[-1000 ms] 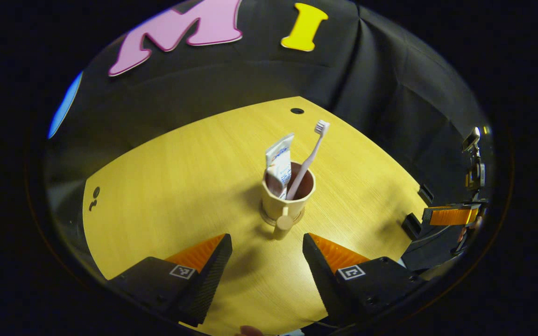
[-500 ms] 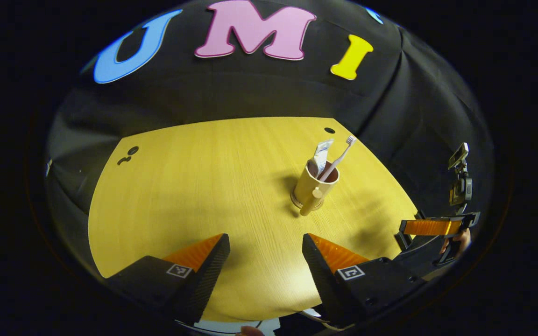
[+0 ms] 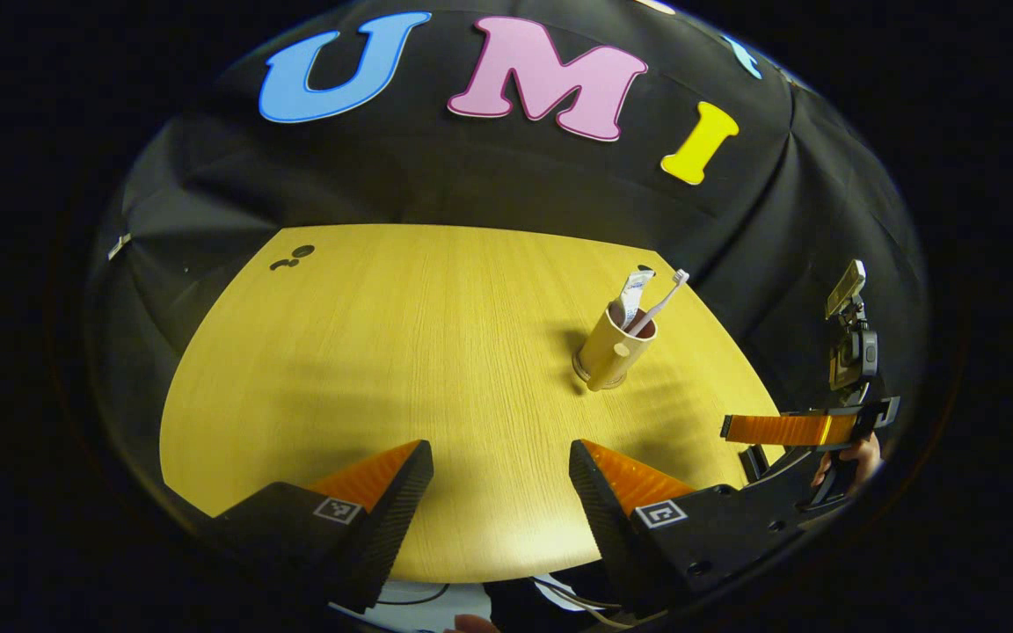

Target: Put the toothbrush and toothpaste on the desktop into the cup, then pick up the cup and place it on the coaster on the desktop.

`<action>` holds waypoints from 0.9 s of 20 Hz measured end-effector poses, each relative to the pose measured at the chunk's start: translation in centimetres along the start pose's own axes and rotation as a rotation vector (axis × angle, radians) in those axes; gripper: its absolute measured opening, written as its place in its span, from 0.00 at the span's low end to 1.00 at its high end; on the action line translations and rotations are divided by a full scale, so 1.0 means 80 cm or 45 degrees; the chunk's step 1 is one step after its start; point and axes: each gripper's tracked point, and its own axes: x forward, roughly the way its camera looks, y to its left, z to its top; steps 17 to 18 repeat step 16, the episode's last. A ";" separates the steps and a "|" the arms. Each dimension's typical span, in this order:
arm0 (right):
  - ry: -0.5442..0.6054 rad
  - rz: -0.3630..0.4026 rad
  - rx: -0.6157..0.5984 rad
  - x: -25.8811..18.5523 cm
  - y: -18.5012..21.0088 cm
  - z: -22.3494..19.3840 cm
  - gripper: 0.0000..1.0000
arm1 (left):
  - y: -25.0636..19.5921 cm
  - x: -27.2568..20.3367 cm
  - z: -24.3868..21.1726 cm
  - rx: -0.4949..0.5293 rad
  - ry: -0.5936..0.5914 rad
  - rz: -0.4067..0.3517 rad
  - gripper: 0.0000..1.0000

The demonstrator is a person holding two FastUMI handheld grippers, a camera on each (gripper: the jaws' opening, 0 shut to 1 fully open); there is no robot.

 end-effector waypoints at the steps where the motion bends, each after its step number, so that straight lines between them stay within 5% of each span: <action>1: -0.001 0.000 -0.013 0.003 0.005 -0.001 0.63 | 0.003 0.000 -0.002 -0.007 -0.003 0.006 0.97; 14: 0.095 0.033 -0.058 0.027 0.018 -0.009 0.63 | 0.023 -0.007 -0.023 -0.103 0.012 0.095 0.97; 15: 0.092 0.034 -0.055 0.026 0.018 -0.008 0.46 | 0.022 -0.008 -0.022 -0.098 0.014 0.095 0.97; 18: 0.092 0.036 -0.051 0.026 0.019 -0.008 0.46 | 0.021 -0.006 -0.022 -0.093 0.016 0.096 0.97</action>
